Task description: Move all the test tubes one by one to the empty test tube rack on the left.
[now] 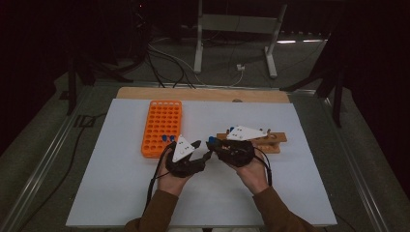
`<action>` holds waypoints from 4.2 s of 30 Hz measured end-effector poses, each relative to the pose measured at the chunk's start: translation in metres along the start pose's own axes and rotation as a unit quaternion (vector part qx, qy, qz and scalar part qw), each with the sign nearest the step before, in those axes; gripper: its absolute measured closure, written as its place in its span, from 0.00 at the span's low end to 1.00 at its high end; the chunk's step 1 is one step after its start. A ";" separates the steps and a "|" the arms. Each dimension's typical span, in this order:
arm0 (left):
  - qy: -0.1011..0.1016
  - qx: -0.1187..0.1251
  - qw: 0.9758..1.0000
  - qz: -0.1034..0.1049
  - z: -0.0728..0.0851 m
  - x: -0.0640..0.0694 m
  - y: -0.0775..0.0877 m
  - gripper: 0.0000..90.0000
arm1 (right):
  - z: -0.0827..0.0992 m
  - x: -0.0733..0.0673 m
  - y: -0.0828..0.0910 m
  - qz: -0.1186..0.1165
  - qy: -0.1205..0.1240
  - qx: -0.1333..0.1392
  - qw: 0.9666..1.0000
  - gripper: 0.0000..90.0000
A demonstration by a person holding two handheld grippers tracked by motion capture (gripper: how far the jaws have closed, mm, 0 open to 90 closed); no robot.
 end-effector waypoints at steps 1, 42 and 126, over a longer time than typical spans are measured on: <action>-0.001 0.001 1.000 0.001 0.000 0.000 0.000 0.58 | 0.000 -0.001 0.000 -0.001 -0.002 0.000 1.000 0.86; 0.008 0.013 1.000 -0.012 0.000 -0.026 0.028 0.87 | -0.002 0.028 0.017 0.056 0.004 0.015 0.998 0.21; 0.035 -0.022 0.987 -0.157 0.056 -0.134 0.060 0.87 | 0.025 0.071 0.063 0.099 -0.014 0.036 0.994 0.00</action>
Point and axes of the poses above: each handheld gripper's, and its own axes: y roughly backward along the jaws, z roughly out of its underside, x roughly to its right, the point moved 10 cm from there along -y, roughly forward along the jaws, and after that the axes turned 12 degrees about x, right-handed, at the moved point
